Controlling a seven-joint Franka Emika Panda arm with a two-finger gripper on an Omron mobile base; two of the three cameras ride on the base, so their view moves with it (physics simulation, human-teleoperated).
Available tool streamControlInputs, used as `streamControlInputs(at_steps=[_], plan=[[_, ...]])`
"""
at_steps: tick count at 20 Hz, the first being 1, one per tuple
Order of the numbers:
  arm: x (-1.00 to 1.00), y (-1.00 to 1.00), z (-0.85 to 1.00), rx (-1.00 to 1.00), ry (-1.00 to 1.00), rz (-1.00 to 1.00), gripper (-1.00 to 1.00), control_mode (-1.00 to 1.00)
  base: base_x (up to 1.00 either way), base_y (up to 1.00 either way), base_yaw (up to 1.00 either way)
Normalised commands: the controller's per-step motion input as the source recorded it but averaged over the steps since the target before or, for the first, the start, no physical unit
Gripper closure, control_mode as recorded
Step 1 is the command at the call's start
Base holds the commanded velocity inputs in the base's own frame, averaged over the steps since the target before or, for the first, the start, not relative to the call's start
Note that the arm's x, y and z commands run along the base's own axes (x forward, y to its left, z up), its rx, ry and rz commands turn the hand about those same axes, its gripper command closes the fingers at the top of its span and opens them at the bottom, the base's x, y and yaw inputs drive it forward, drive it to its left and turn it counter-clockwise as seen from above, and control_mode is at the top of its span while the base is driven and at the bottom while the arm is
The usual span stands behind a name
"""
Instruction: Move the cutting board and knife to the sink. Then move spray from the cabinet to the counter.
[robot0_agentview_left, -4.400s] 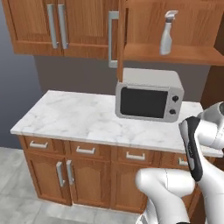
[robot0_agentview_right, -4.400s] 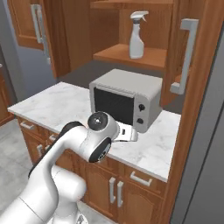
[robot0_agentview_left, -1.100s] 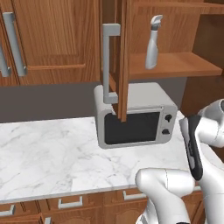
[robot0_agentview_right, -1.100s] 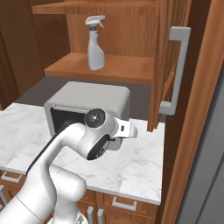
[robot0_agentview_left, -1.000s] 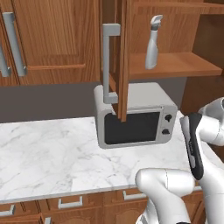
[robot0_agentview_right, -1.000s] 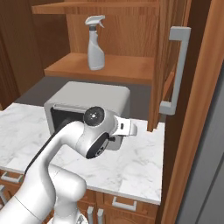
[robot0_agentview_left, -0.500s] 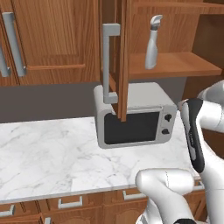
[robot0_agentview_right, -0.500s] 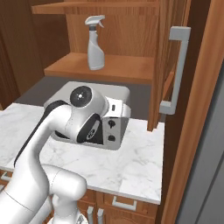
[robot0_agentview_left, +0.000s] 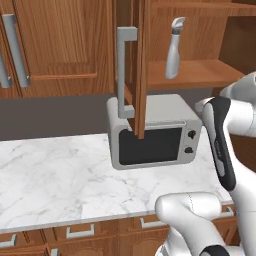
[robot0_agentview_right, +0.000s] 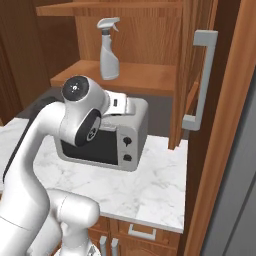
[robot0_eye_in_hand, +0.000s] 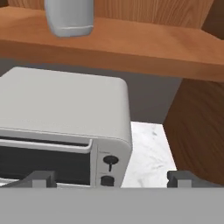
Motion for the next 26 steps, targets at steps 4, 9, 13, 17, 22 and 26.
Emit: streamControlInputs(at_steps=[4,9,13,17,22,26], plan=[[0.0,0.34,0.41,0.04,0.0,0.03,-1.0,-1.0,0.0,0.0,0.0],[0.02,0.26,0.41,0.03,0.0,0.0,-1.0,-1.0,0.0,0.0,0.0],[0.16,0.11,0.34,0.04,0.0,-0.02,-1.0,-1.0,0.0,0.0,0.0],[0.3,0.03,0.3,0.04,0.0,-0.05,-1.0,-1.0,0.0,0.0,0.0],[0.22,0.04,0.28,0.04,-0.06,-0.01,-1.0,-1.0,0.0,0.0,0.0],[0.11,0.11,0.18,0.01,-0.19,0.0,-1.0,-1.0,0.0,0.0,0.0]])
